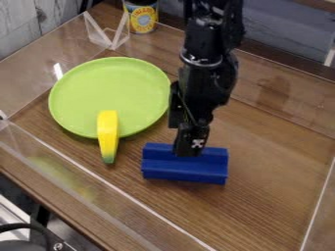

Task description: Put the blue object in the green plate

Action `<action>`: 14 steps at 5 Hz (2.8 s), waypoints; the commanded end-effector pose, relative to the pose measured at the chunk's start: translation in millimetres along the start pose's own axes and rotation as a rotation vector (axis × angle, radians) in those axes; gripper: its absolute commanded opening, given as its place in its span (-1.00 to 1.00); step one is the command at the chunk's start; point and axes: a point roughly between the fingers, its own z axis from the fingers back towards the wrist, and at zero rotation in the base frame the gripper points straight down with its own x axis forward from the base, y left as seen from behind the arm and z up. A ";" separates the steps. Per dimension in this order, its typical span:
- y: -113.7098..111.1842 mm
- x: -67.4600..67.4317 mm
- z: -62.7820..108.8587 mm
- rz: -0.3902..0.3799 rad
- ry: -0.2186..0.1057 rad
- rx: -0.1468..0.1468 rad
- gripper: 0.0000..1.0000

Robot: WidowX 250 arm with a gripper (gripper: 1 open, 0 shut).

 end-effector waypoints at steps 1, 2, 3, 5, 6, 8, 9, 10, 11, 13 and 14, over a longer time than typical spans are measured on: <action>-1.2 -0.1 8.3 -0.035 -0.030 0.045 1.00; -3.5 -1.1 5.4 -0.055 -0.026 0.054 1.00; -5.0 -1.9 2.6 -0.061 -0.023 0.061 1.00; -6.7 -0.8 -2.5 -0.093 -0.018 0.085 1.00; -7.2 0.3 -4.1 -0.112 -0.014 0.099 1.00; -7.2 2.6 -6.6 -0.139 -0.011 0.125 1.00; -6.9 3.5 -8.0 -0.150 -0.008 0.138 1.00; -6.3 4.2 -9.3 -0.158 -0.007 0.152 1.00; -5.6 4.2 -10.7 -0.167 -0.006 0.163 1.00; -4.5 4.4 -12.8 -0.175 -0.004 0.188 1.00; -4.0 4.5 -13.2 -0.172 -0.002 0.199 1.00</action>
